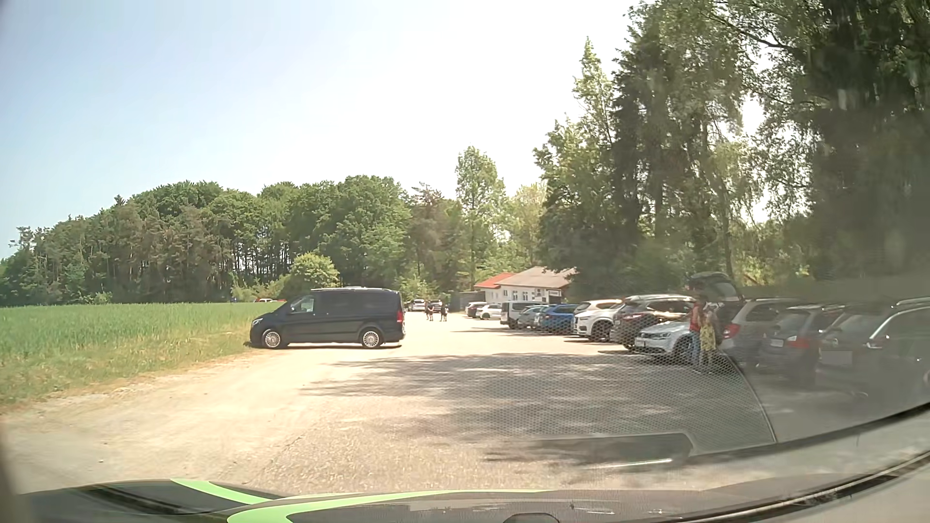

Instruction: Follow the waypoints while adhering to traffic rules and regulations

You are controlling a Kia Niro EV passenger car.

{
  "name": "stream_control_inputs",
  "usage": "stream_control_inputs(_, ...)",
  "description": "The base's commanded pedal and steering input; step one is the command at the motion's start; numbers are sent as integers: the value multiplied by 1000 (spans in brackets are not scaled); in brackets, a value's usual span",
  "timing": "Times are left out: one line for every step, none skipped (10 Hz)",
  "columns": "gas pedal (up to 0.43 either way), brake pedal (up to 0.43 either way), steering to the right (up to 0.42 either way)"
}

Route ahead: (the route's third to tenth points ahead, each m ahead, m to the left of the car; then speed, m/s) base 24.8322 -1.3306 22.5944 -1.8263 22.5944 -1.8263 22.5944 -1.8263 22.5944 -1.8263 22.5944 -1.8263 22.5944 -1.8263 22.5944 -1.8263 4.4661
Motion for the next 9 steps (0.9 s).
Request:
stream_control_inputs(0,110,54)
stream_control_inputs(0,122,52)
stream_control_inputs(0,116,52)
stream_control_inputs(0,110,52)
stream_control_inputs(0,91,51)
stream_control_inputs(0,91,52)
stream_control_inputs(0,98,52)
stream_control_inputs(0,110,51)
stream_control_inputs(0,122,50)
